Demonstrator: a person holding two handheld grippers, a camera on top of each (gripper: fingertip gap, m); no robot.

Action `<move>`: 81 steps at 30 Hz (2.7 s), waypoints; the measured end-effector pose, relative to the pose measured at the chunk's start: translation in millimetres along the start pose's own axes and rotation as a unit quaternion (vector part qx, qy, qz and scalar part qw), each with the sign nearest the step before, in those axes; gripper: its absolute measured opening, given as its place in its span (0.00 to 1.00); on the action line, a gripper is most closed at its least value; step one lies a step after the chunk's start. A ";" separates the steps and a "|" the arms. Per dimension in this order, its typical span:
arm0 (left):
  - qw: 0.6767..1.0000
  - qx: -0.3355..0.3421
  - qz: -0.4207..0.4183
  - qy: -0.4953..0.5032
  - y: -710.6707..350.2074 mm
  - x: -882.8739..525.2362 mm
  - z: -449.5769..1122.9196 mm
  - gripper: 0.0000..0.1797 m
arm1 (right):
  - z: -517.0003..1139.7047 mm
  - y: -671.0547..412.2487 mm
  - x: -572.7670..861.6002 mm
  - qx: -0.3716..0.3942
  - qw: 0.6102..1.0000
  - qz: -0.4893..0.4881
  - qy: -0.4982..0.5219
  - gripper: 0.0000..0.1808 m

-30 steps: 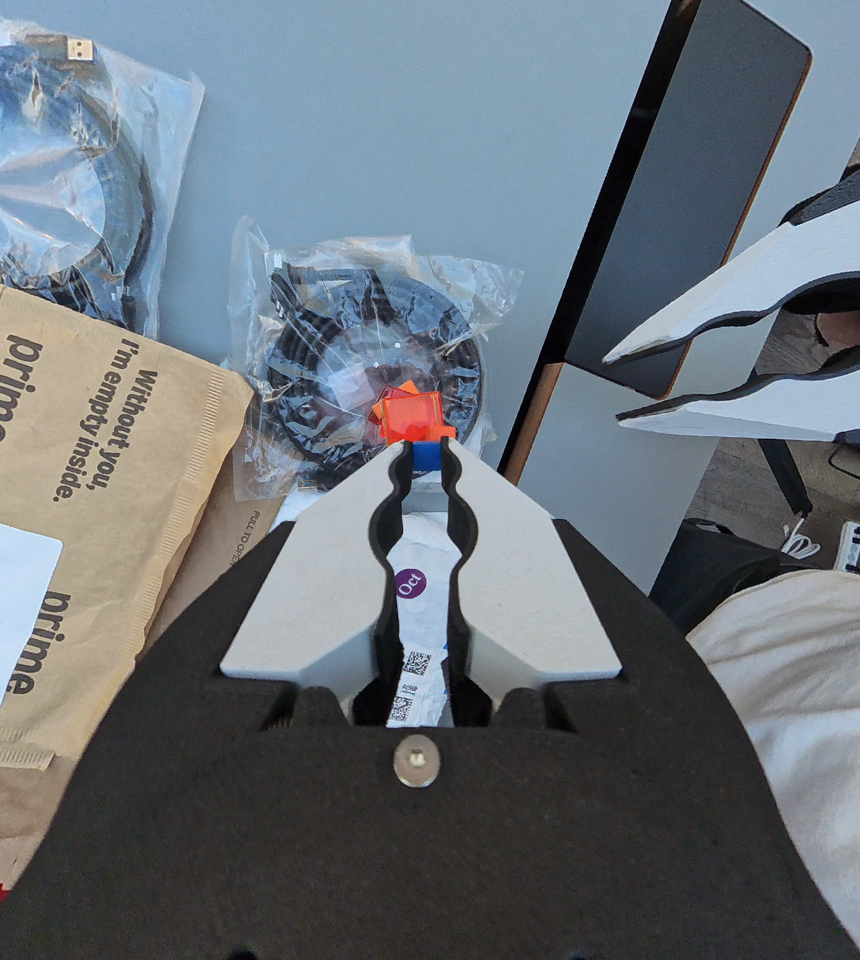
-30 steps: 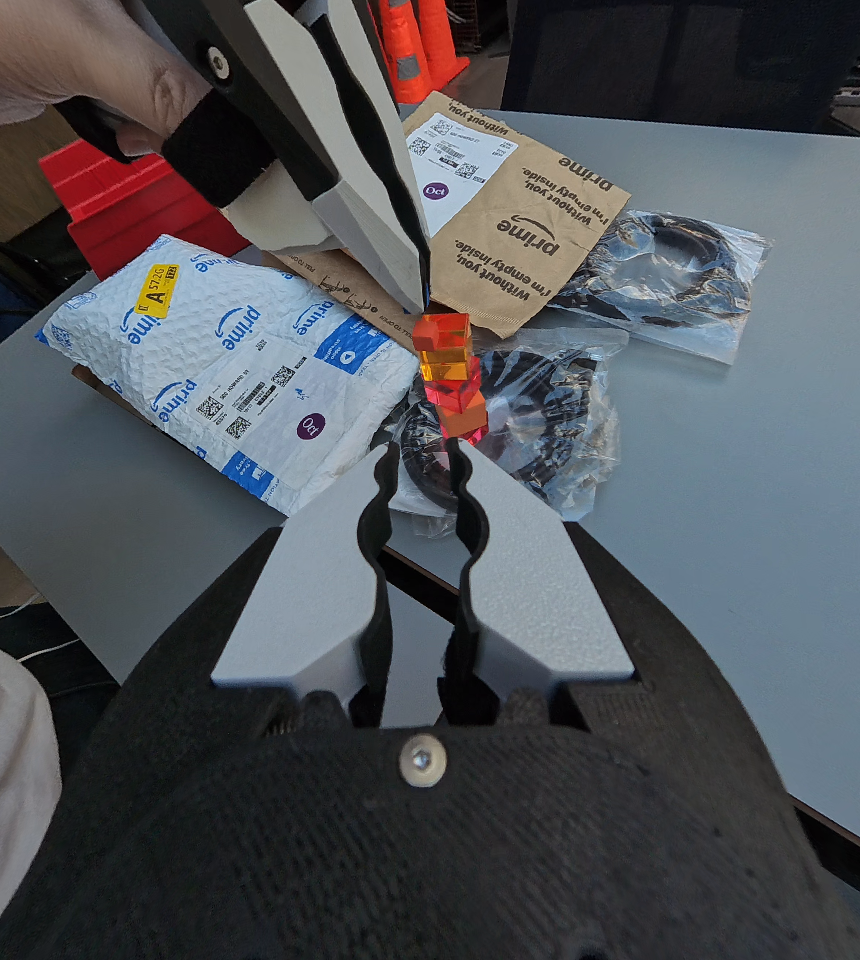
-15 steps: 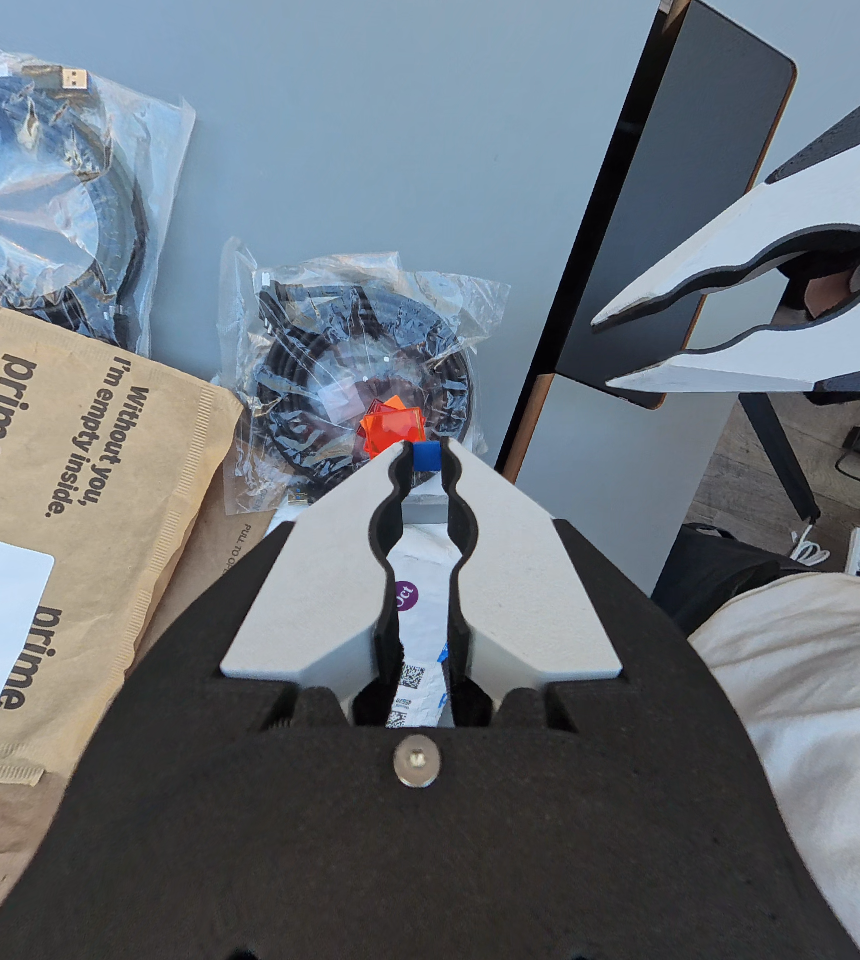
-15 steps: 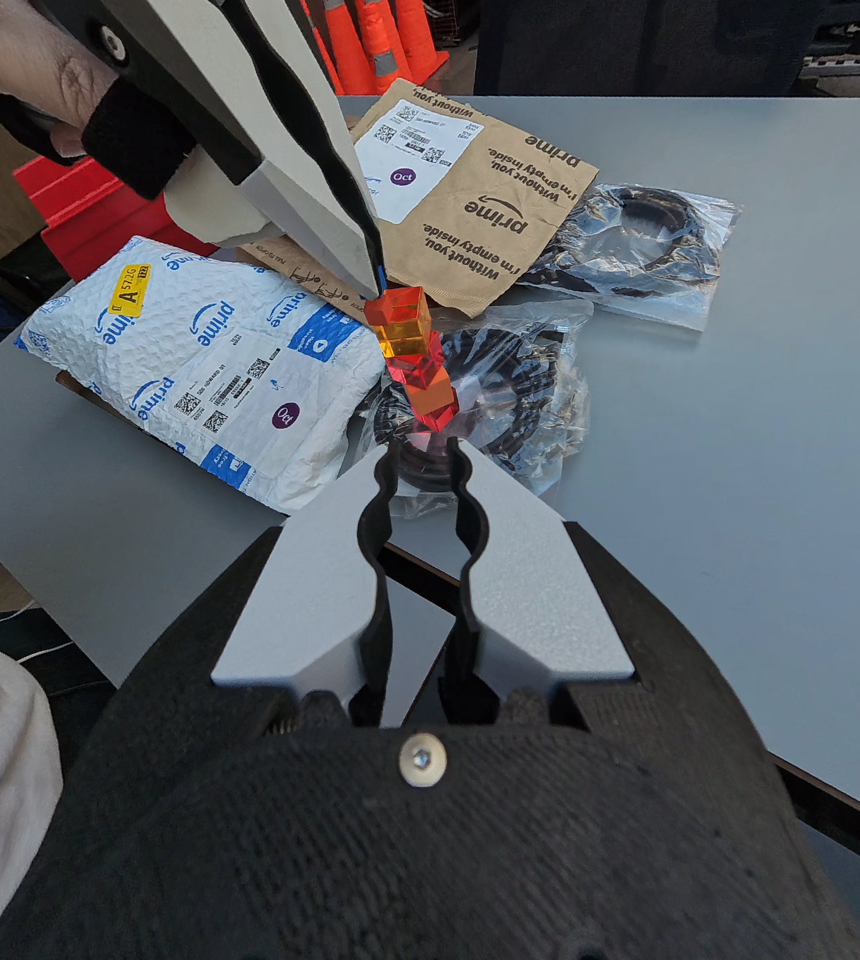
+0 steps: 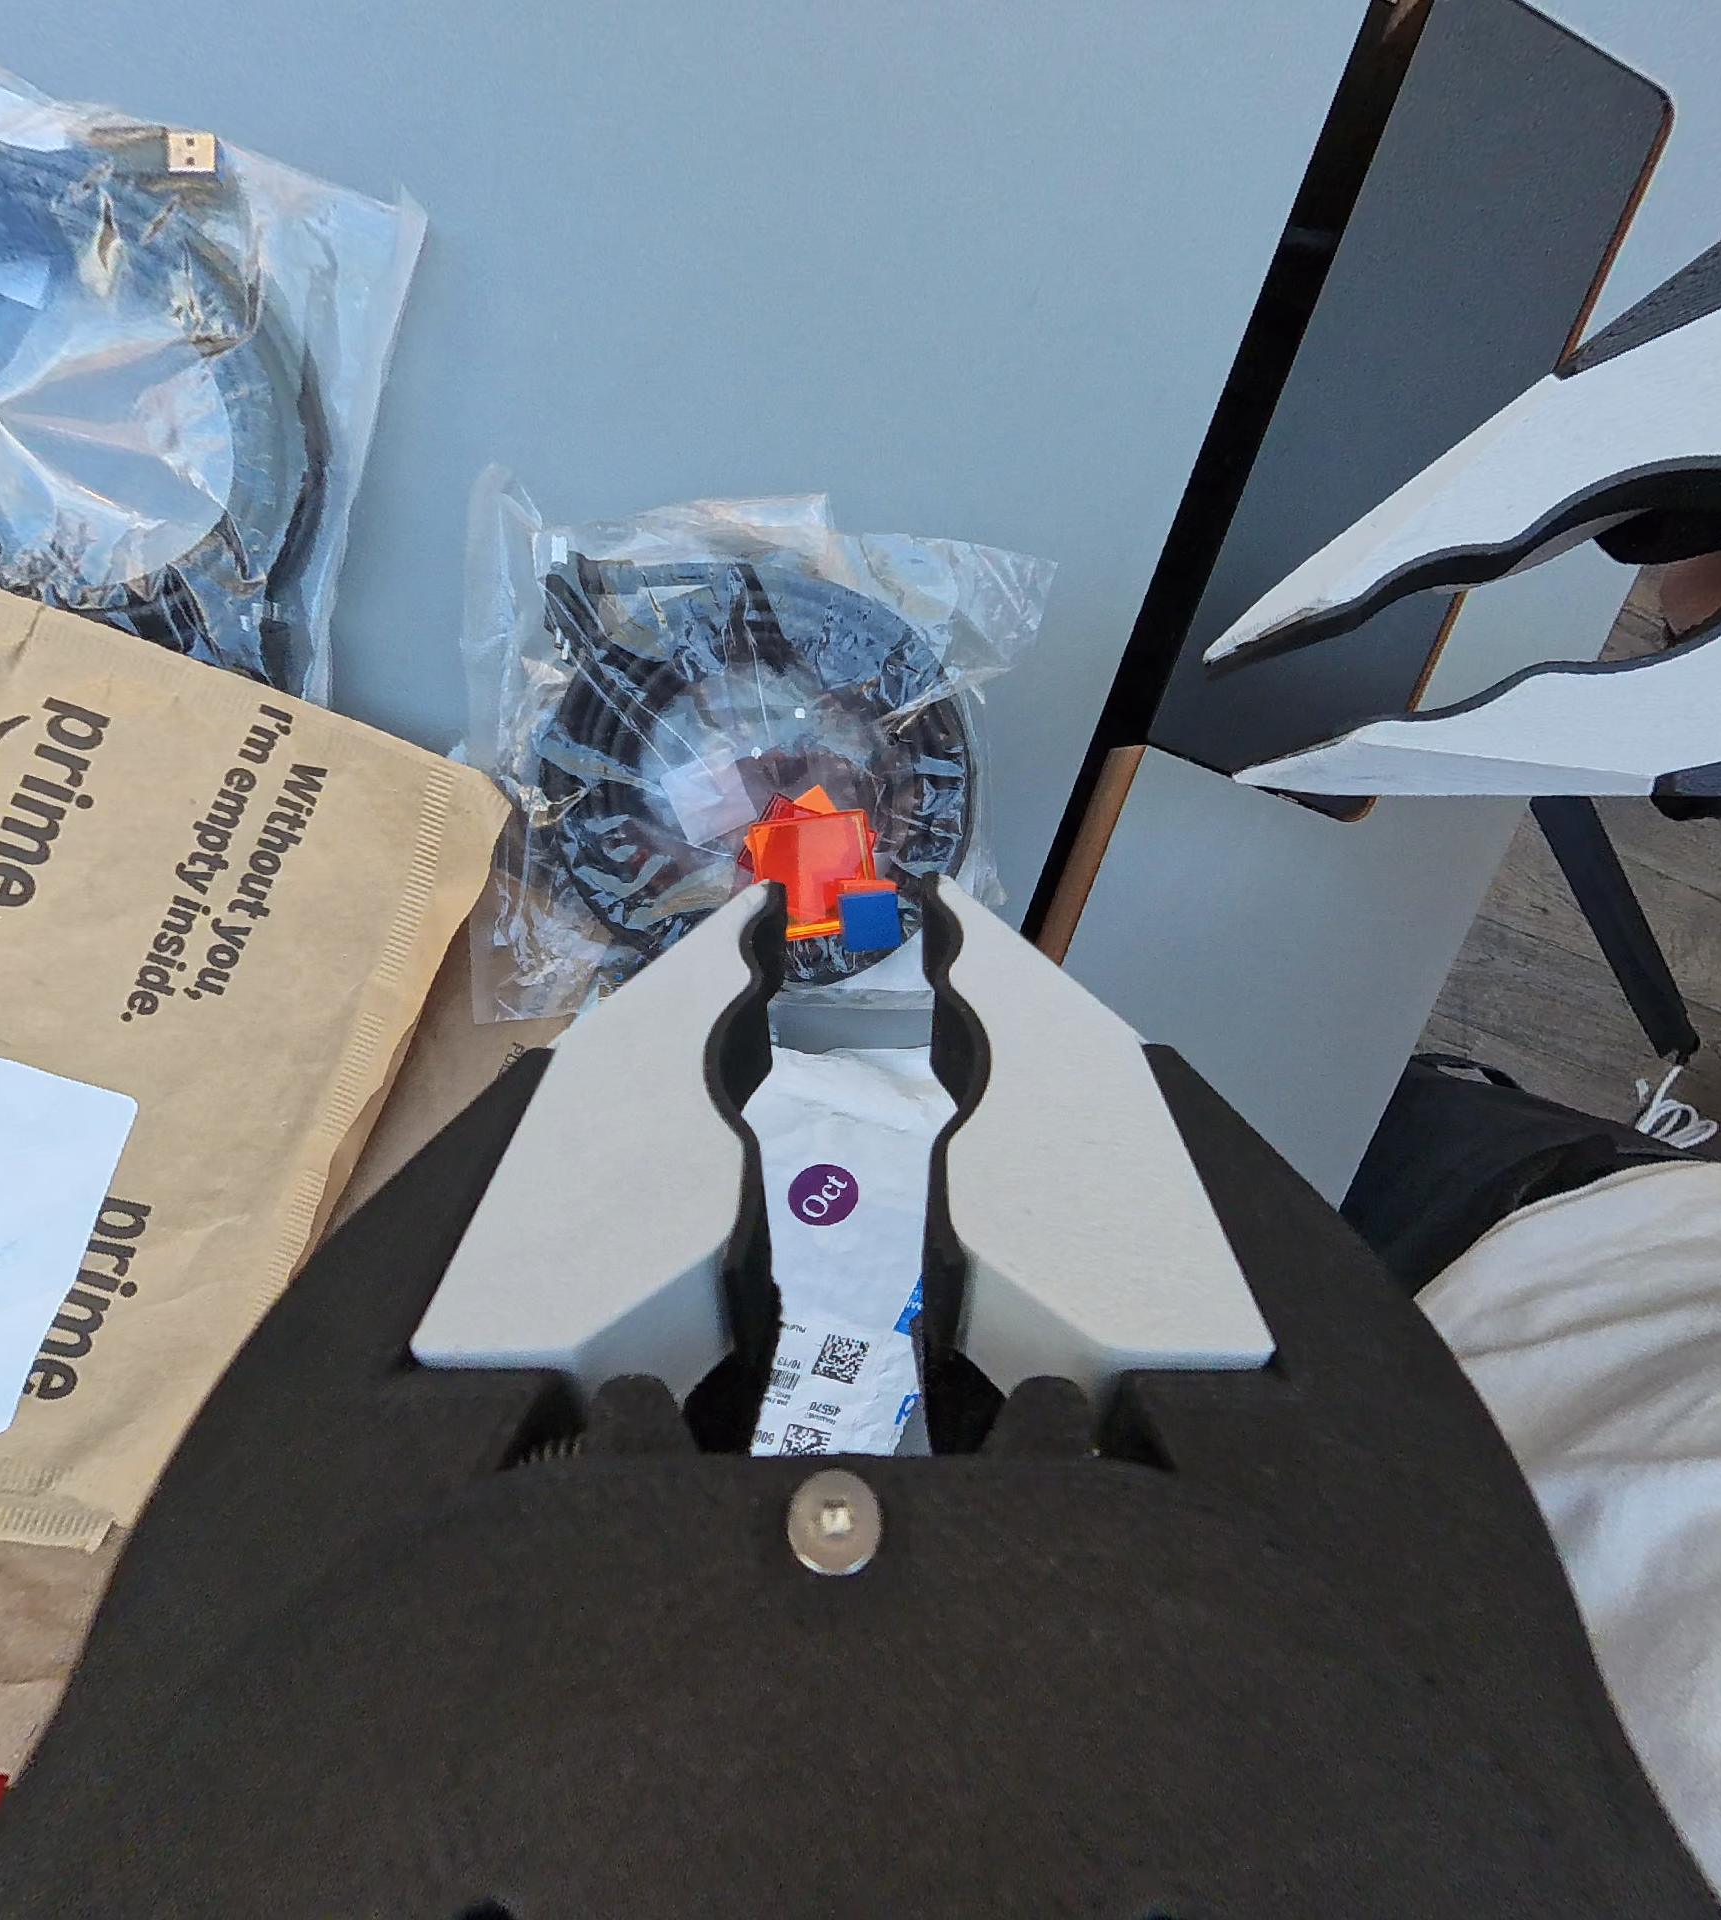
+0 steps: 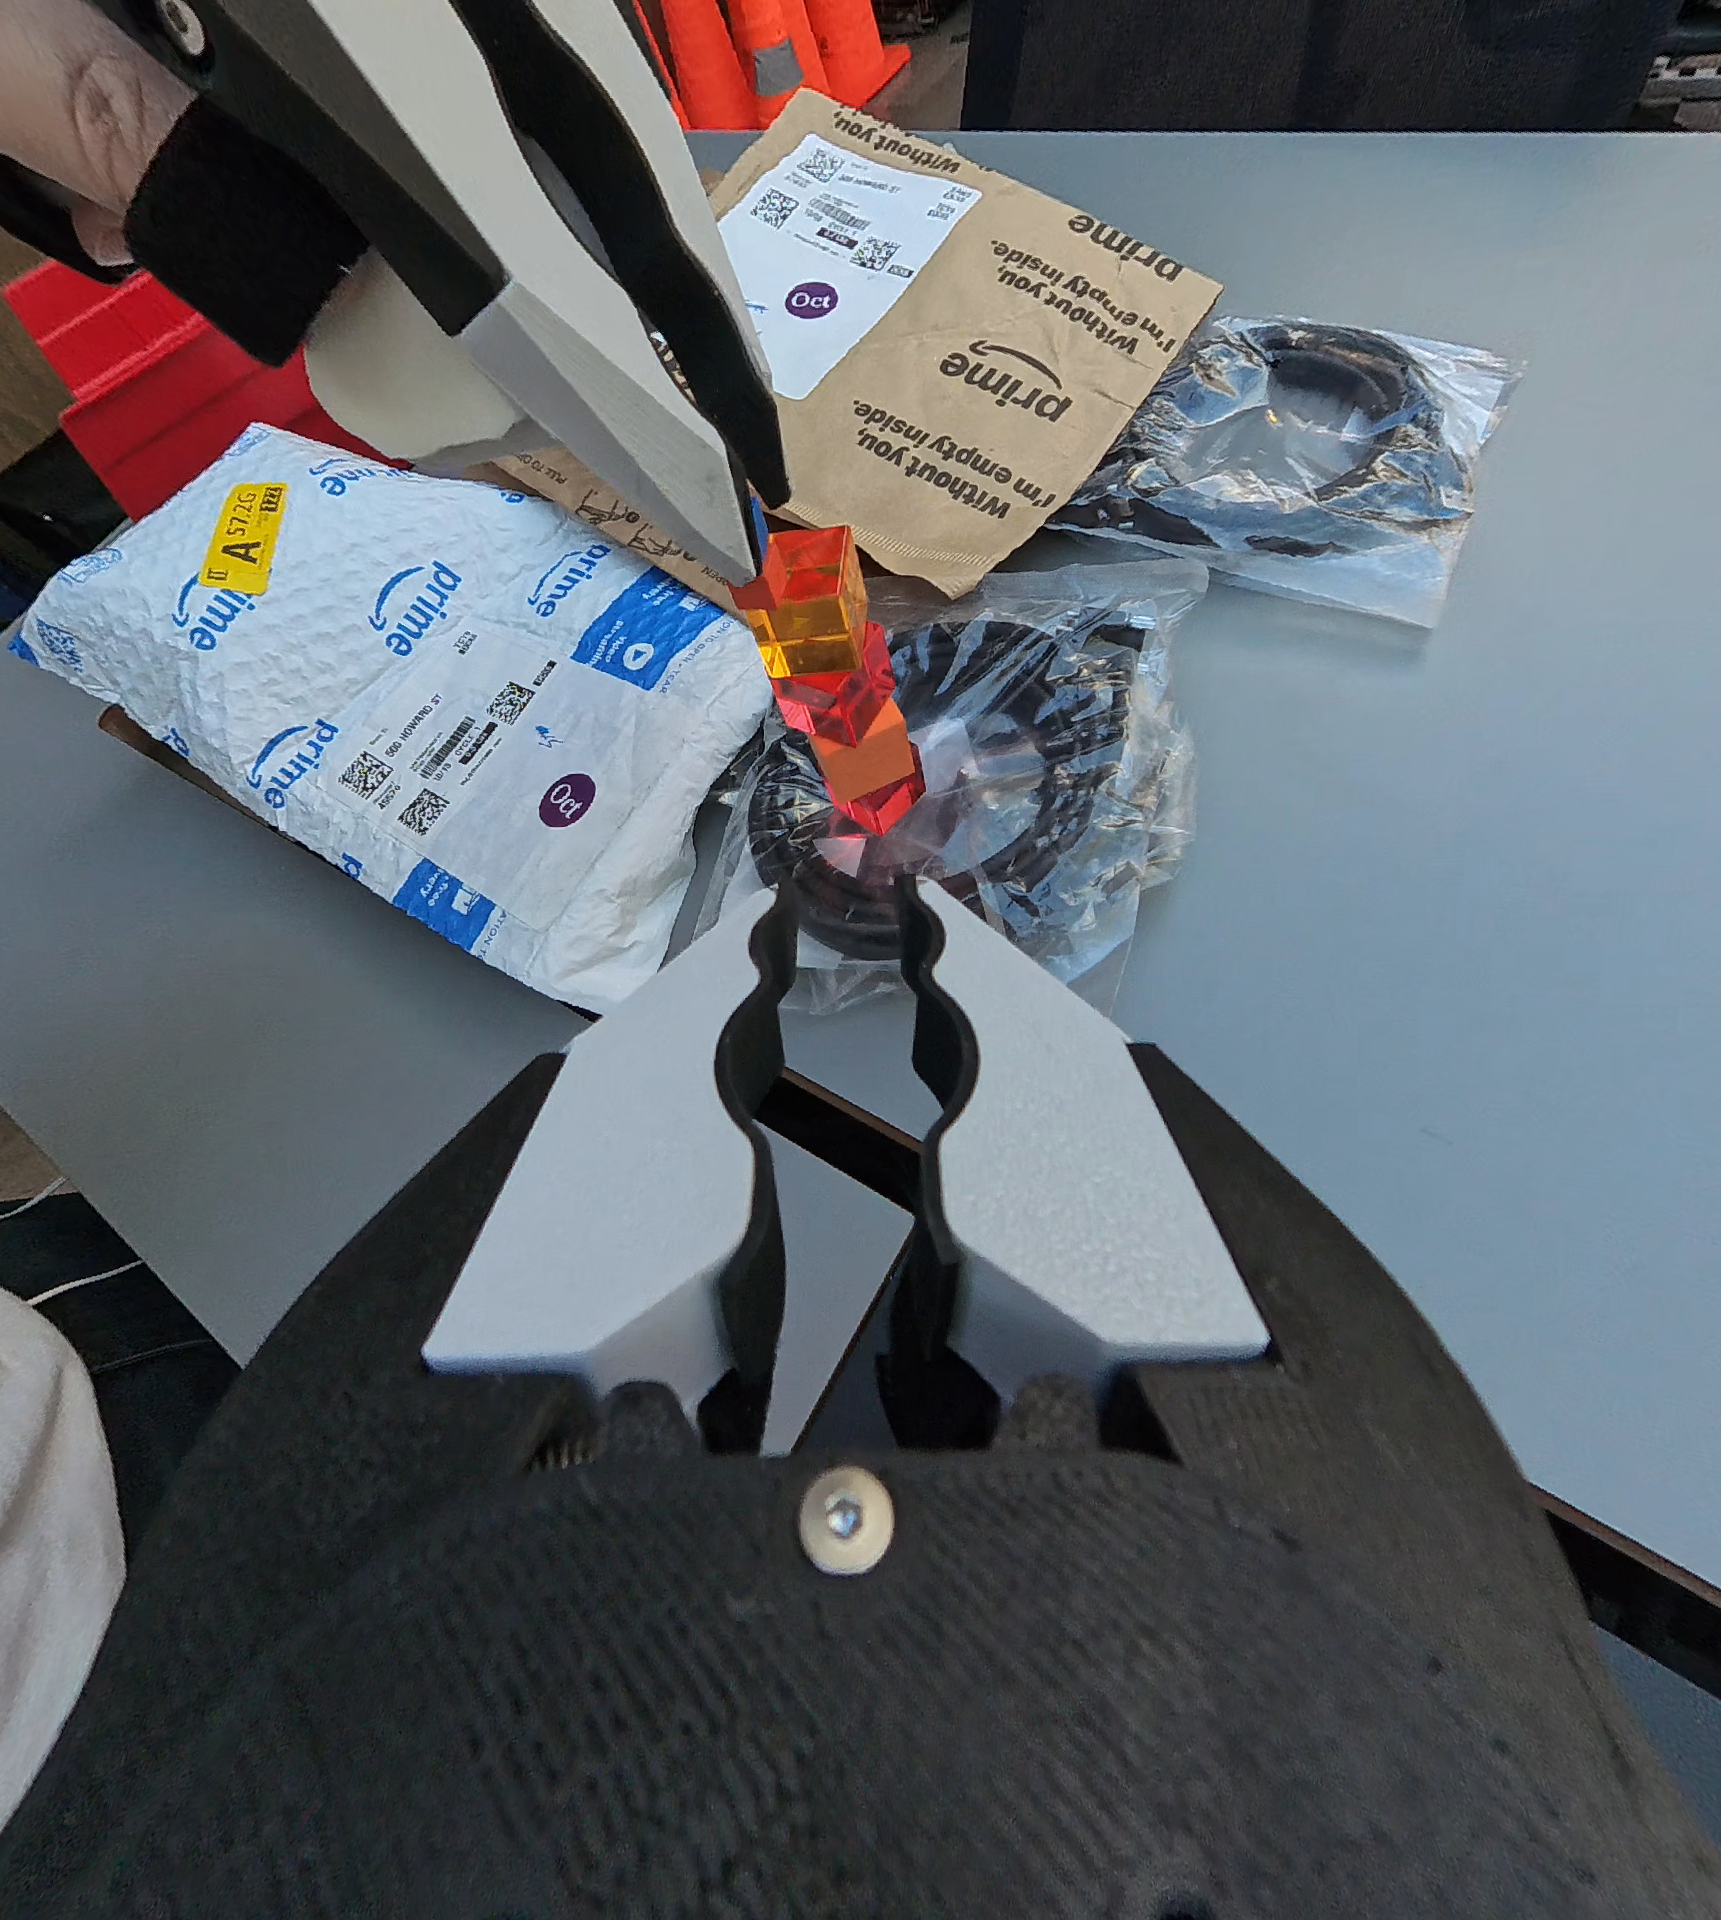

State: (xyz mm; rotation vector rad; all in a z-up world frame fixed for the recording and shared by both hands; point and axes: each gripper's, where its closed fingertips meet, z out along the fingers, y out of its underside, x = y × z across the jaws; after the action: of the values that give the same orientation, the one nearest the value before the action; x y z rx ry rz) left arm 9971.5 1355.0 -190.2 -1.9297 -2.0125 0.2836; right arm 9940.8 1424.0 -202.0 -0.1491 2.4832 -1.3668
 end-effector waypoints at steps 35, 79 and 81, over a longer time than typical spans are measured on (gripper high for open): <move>0.892 0.426 -0.008 -0.150 210.0 54.1 -242.7 0.48 | -72.5 -60.1 -118.8 0.223 0.943 -0.078 0.233 0.38; 0.893 0.440 -0.052 -0.082 438.2 152.1 -315.9 0.42 | -125.2 -105.4 -362.8 0.093 0.920 -0.087 0.371 0.03; 0.895 0.434 -0.059 -0.085 443.6 147.8 -310.6 0.42 | -122.3 -100.6 -355.3 0.096 0.922 -0.076 0.368 0.04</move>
State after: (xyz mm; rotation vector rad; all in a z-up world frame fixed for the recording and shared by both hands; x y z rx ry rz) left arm 10495.8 1500.8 -52.4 -1.2292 -1.6378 1.1271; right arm 10234.6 1551.3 19.0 0.2783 2.9280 -2.0139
